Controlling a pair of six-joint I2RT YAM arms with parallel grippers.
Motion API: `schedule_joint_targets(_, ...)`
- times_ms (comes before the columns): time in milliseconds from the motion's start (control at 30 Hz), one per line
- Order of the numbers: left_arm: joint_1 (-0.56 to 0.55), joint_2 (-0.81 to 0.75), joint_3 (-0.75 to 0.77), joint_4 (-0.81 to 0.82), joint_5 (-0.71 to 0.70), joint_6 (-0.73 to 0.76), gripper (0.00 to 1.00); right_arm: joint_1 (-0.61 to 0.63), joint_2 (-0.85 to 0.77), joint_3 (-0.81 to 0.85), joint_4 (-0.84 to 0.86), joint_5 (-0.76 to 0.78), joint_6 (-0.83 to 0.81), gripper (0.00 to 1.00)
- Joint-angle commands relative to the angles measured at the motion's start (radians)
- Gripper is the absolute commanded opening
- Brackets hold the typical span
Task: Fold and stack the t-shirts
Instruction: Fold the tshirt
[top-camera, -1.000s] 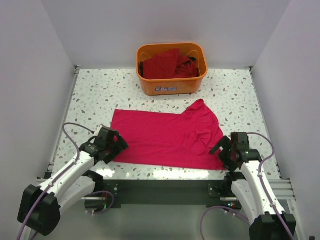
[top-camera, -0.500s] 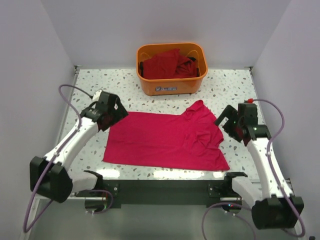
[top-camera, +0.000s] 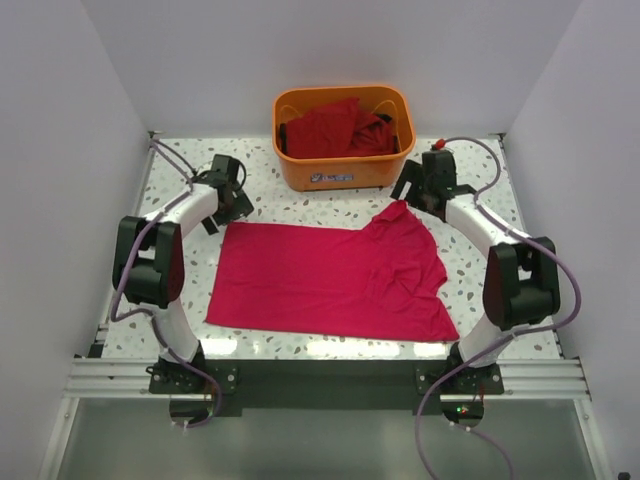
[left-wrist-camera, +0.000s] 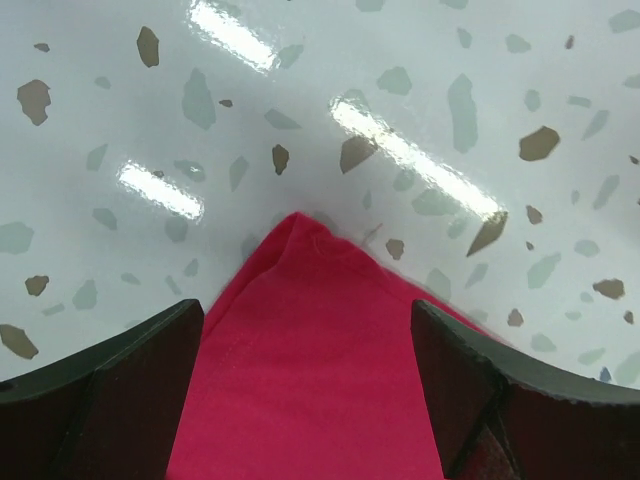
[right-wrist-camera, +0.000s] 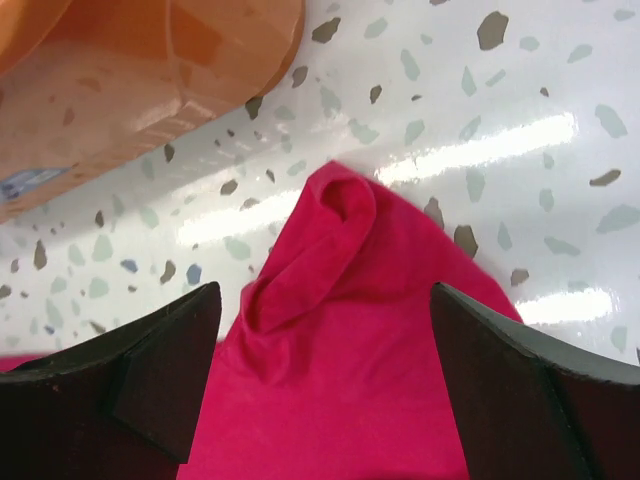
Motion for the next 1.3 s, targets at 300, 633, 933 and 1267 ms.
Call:
schedule_joint_targets(300,0.025,0.127,0.027,0.069,-0.038,-0.015,0.70,0.020,0.171,0.003,0.319,0.078,-0.063,0.76)
schedule_joint_targets(633,0.026,0.159,-0.019,0.086,-0.029,-0.026,0.41,0.035,0.237,0.001,0.261,0.144,-0.038,0.69)
schedule_joint_targets(933,0.026,0.147,-0.059,0.118,0.022,-0.012,0.15,0.040,0.287,0.012,0.269,0.137,-0.026,0.53)
schedule_joint_targets(1267,0.025,0.093,-0.057,0.109,0.028,0.008,0.14,0.057,0.227,0.023,0.260,0.163,-0.079,0.06)
